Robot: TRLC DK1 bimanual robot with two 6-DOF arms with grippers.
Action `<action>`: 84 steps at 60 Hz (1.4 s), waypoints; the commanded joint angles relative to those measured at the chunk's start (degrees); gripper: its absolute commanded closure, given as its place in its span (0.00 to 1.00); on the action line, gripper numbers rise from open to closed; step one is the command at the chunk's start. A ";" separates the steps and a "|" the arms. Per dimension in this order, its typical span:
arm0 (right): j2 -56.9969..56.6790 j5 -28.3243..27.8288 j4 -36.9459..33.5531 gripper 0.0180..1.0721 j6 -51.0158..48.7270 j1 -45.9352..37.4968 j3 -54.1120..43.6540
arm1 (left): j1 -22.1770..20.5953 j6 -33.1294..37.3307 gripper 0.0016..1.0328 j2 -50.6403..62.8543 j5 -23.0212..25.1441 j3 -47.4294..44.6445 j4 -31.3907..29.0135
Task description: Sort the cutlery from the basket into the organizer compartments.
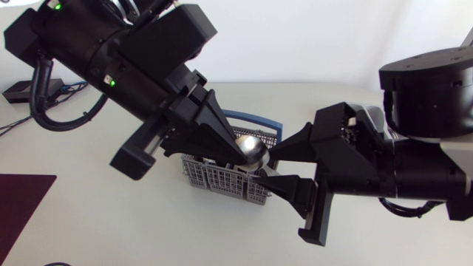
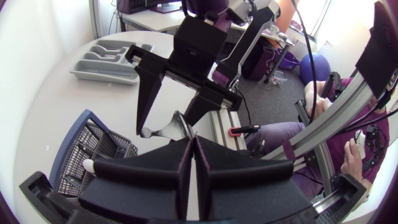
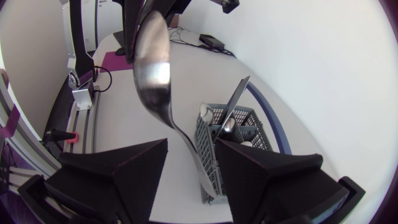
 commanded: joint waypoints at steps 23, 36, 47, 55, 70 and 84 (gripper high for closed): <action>1.65 -1.90 -0.97 0.94 -0.52 0.61 -1.12 | 0.25 1.58 0.97 1.33 1.12 2.13 0.20; 2.36 0.65 -2.38 0.95 0.62 -0.18 -0.94 | 4.91 -2.72 0.28 1.77 1.12 4.15 4.25; 1.13 3.90 -4.84 0.95 0.62 -3.78 -0.68 | 10.53 -9.58 0.05 -0.87 -0.38 3.10 14.18; -1.16 6.62 -5.72 0.95 0.53 -10.02 -1.21 | 10.97 -10.99 0.05 -2.98 -9.96 -1.56 20.77; -2.21 10.23 -4.75 0.95 -1.14 -26.20 -1.12 | 11.06 -10.55 0.05 -6.49 -20.15 -10.53 26.57; 5.43 10.05 -0.01 0.95 -1.49 -42.90 2.66 | 11.67 -8.26 0.05 -10.18 -27.09 -18.53 30.70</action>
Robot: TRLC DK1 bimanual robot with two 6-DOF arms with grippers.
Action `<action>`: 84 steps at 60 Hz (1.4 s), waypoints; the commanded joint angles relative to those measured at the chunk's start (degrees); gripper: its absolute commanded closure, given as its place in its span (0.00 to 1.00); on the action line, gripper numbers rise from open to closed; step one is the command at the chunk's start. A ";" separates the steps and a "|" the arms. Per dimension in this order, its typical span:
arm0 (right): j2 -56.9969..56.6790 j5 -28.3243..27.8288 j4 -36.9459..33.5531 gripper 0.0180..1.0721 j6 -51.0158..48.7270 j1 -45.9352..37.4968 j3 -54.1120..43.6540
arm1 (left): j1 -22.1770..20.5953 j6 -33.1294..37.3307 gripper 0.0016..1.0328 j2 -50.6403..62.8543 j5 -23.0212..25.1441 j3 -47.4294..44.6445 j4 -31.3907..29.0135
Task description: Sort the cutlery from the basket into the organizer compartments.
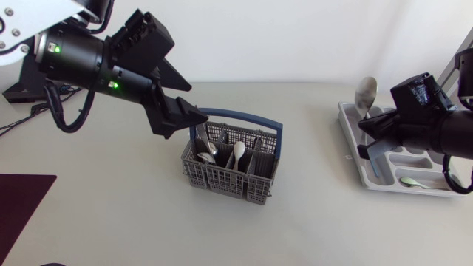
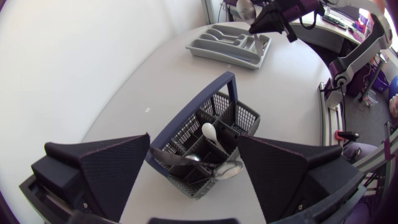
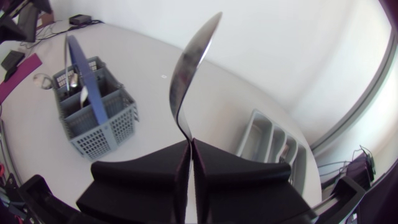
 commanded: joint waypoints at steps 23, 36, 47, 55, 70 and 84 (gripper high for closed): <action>27.57 7.18 9.70 0.95 3.52 -16.14 14.99 | -1.08 9.20 0.06 -10.29 -9.02 -15.16 6.51; 41.19 12.45 11.19 0.95 6.42 -18.78 24.30 | -1.87 10.08 0.06 -10.99 -10.95 -18.23 8.71; 49.89 14.12 11.72 0.95 7.47 -20.80 31.51 | -3.27 10.26 0.06 -11.08 -12.62 -18.41 8.97; 55.43 15.27 11.28 0.95 8.00 -21.50 35.91 | -3.80 10.34 0.06 -11.52 -13.41 -18.59 8.97; 62.20 15.53 11.54 0.95 9.05 -21.77 40.74 | -3.80 11.31 0.06 -13.72 -13.50 -20.26 9.06; 67.56 17.02 11.37 0.95 9.05 -21.68 44.87 | -3.54 12.54 0.06 -15.74 -13.41 -22.54 9.76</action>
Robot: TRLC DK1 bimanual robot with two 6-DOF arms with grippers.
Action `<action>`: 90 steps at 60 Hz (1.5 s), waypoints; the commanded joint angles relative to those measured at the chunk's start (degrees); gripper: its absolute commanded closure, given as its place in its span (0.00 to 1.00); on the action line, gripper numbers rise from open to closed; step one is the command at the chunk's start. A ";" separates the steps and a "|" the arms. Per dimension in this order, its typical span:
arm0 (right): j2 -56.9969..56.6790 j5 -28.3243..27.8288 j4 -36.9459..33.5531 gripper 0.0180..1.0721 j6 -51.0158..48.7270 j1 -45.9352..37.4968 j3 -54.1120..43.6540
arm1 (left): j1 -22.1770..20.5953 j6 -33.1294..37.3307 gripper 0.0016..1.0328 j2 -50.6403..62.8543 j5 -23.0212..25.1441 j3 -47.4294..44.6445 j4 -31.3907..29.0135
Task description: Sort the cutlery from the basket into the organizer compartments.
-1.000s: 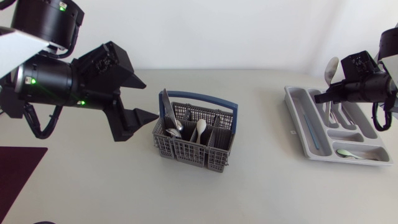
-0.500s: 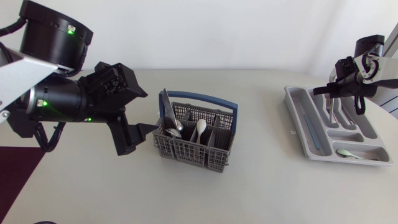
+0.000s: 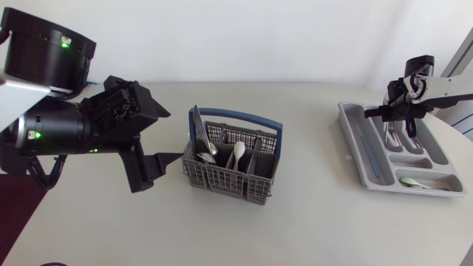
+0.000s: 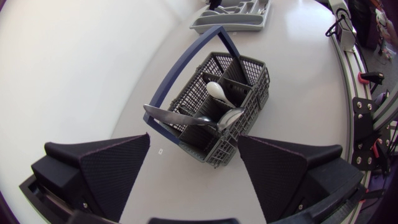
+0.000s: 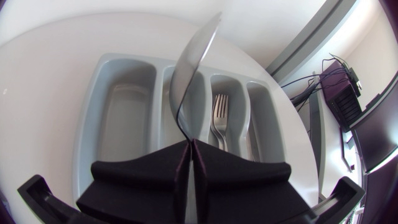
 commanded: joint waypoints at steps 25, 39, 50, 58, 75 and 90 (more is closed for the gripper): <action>10.67 2.17 -1.32 0.93 1.42 0.38 8.47 | 0.22 3.04 0.06 -1.93 -0.25 -4.87 2.19; 12.95 1.99 -1.76 0.84 1.69 0.64 9.87 | 0.22 3.04 0.06 -2.19 -0.25 -5.22 2.45; 9.52 0.59 -1.85 0.61 1.69 0.55 7.85 | 0.40 3.13 0.06 -2.63 -0.34 -5.22 2.45; 4.07 -0.20 -1.41 0.40 1.60 0.64 3.99 | 0.57 3.13 0.06 -2.81 -0.34 -5.58 2.45; -13.24 -4.42 -1.14 0.35 0.81 2.66 -9.90 | -0.83 4.89 0.07 -4.13 -0.43 -10.23 5.71; -28.97 -7.85 -1.32 0.33 -1.04 8.03 -23.61 | -4.17 7.08 0.08 -3.25 -0.34 -11.73 8.17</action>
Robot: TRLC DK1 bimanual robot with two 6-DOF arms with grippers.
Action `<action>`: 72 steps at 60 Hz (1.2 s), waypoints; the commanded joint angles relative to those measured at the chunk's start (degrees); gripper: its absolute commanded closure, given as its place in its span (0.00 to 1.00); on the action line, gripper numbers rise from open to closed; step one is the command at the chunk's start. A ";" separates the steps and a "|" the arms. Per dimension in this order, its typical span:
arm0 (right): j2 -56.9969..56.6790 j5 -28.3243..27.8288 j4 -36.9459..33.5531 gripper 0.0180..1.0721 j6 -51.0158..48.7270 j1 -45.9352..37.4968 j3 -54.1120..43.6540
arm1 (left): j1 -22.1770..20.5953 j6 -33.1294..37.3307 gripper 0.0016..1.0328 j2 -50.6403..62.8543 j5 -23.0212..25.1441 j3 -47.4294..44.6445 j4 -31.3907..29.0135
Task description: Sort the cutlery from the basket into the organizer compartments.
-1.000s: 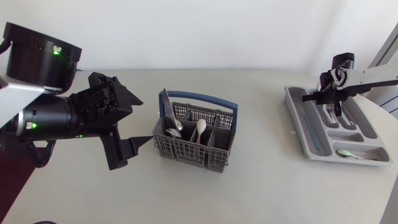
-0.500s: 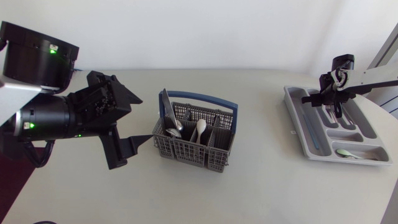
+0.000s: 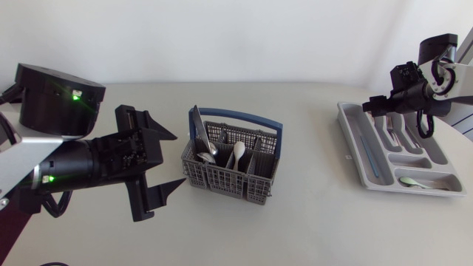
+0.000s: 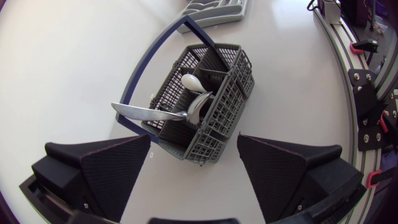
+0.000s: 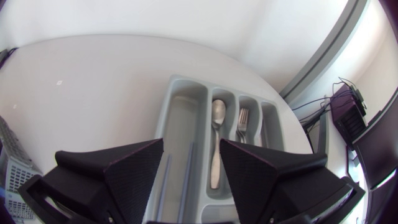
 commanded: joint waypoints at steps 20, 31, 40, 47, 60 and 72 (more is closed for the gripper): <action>-19.15 -0.59 -3.24 0.32 -1.17 12.17 -16.68 | -4.10 4.47 0.12 8.03 -0.87 1.40 4.51; -23.02 0.37 -4.03 0.32 -0.91 17.00 -20.72 | -3.75 6.67 0.19 11.19 -0.87 2.81 5.22; -24.77 0.81 -4.20 0.32 -0.55 19.64 -22.66 | -3.66 8.08 0.26 13.12 -1.48 4.65 5.30; -25.83 1.34 -4.29 0.32 -0.38 20.95 -23.71 | -3.83 9.22 0.37 14.79 -1.84 5.71 5.48; -27.32 1.69 -5.08 0.32 -0.47 22.54 -24.41 | -4.19 12.03 0.62 16.73 -2.45 6.50 6.97; -27.67 1.78 -5.52 0.32 -0.47 23.33 -24.77 | -4.63 14.05 0.78 17.70 -2.54 6.85 7.68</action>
